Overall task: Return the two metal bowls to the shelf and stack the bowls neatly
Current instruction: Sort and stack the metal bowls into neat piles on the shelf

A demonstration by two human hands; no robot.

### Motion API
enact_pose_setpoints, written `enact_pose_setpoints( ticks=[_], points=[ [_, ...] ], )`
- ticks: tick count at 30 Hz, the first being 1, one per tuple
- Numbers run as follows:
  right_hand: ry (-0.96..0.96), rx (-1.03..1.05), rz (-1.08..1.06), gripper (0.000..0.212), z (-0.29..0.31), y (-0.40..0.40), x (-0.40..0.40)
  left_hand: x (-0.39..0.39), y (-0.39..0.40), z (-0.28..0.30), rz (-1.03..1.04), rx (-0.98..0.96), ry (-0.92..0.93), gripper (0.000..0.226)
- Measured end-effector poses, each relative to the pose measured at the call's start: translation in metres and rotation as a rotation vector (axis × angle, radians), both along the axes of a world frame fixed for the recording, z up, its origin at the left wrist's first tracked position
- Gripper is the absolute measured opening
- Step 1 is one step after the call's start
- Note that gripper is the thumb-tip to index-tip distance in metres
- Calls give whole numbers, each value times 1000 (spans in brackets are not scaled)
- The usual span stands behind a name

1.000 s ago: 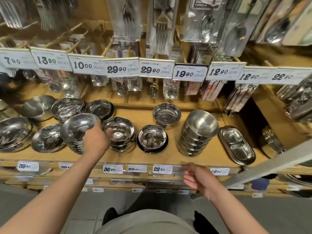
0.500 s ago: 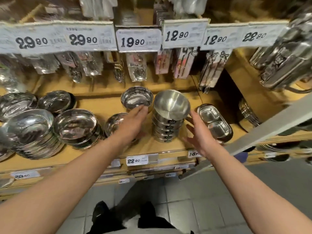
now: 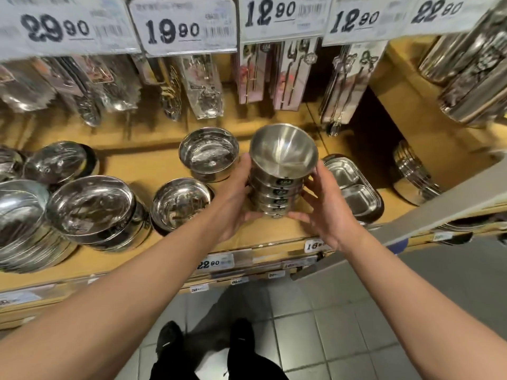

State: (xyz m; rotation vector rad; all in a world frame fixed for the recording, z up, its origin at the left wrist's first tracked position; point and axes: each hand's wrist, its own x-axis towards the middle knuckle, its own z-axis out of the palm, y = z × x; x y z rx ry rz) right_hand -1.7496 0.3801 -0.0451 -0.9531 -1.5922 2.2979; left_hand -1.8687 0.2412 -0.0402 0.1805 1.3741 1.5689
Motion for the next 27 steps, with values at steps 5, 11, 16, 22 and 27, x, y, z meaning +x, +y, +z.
enact_pose_setpoints(
  ticks=[5,11,16,22,27],
  points=[
    [-16,-7,-49,58,-2,17,1,8,20,20,-13,-13,63,30],
    [-59,-168,-327,41,-26,1,28,13,-15,13,45,-124,73,28],
    [-279,-16,-110,21,-52,-84,35,30,-110,-15,154,-308,41,20],
    [-351,384,244,23,-39,-117,-59,16,-174,-22,401,-469,6,17],
    [-508,480,271,50,-43,-115,-107,5,-186,-26,490,-442,-36,14]
  ],
)
